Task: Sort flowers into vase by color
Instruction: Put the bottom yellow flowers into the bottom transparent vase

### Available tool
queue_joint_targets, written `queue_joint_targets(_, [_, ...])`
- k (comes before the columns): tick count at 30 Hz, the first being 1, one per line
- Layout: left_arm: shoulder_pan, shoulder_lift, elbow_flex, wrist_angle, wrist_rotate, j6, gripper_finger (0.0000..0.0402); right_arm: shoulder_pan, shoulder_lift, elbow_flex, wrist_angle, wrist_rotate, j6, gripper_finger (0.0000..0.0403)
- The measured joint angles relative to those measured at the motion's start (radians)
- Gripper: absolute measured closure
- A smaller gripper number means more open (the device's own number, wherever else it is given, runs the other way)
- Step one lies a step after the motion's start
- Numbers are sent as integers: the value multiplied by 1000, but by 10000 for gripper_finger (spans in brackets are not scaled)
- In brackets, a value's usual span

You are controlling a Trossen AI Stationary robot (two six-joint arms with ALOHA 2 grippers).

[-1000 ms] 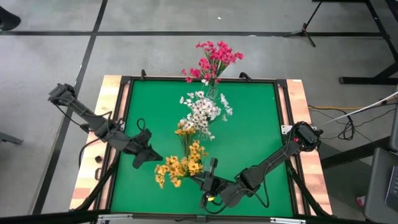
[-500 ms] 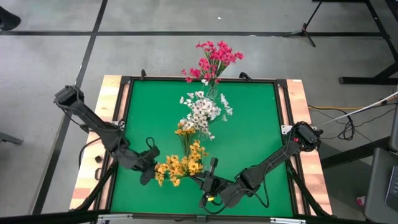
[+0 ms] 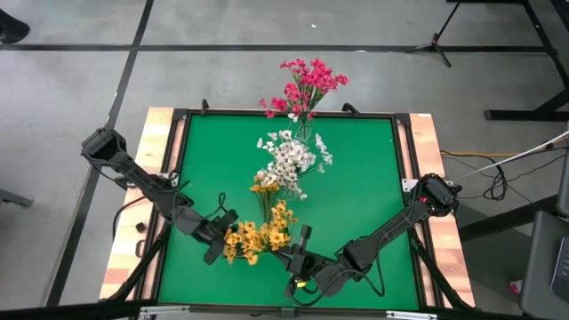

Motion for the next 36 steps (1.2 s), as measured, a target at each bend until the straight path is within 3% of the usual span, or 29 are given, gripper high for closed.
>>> queue_joint_targets(9, [26, 0, 0, 132, -38, 63, 402, 0, 0, 2, 30, 81, -38, 400])
queue_joint_targets(18, [84, 0, 0, 142, -57, 103, 402, 30, 1, 69, 27, 99, -135, 400])
queue_joint_targets(28, [108, 4, 0, 190, -48, 134, 402, 125, 1, 143, 21, 282, -302, 400])
queue_joint_targets(36, [103, 102, 55, 201, -13, 135, 402, 153, 0, 146, -6, 299, -307, 400])
